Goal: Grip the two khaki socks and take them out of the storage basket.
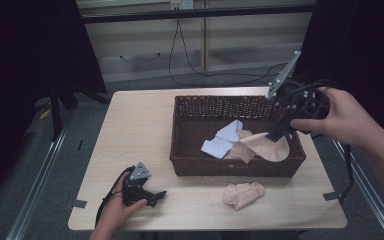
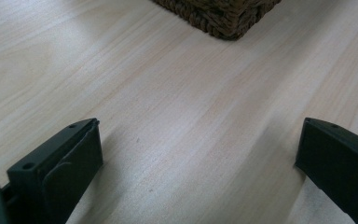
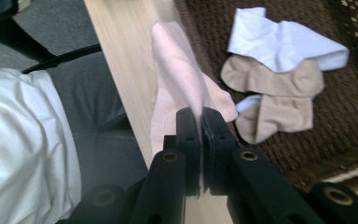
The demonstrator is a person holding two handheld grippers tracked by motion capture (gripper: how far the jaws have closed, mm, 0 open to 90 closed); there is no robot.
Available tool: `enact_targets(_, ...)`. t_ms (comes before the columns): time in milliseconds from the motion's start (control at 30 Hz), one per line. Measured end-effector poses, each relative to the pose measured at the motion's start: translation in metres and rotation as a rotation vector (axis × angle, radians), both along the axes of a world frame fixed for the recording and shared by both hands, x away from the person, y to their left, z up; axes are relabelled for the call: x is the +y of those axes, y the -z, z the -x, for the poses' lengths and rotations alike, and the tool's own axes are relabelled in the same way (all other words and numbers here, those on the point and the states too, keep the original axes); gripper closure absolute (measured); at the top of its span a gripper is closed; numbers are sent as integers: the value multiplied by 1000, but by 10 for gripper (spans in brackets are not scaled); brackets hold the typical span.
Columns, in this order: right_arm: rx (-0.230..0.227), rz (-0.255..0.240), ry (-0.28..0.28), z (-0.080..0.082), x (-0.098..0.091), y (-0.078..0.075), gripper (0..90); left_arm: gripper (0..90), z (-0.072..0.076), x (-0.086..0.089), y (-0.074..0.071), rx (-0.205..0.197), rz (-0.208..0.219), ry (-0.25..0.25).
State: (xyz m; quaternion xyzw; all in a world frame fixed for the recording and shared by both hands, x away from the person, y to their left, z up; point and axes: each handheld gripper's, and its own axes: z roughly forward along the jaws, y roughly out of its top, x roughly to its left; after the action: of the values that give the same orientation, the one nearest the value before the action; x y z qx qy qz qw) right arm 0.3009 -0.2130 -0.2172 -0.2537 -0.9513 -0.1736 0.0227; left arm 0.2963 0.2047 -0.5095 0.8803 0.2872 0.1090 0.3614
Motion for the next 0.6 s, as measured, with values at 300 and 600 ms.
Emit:
enact_targets(300,30,17,-49,4,18,29,862,0,0,0,0,0,0,1)
enact_targets(600,58,21,-83,3,31,55,860,0,0,0,0,4,4,0)
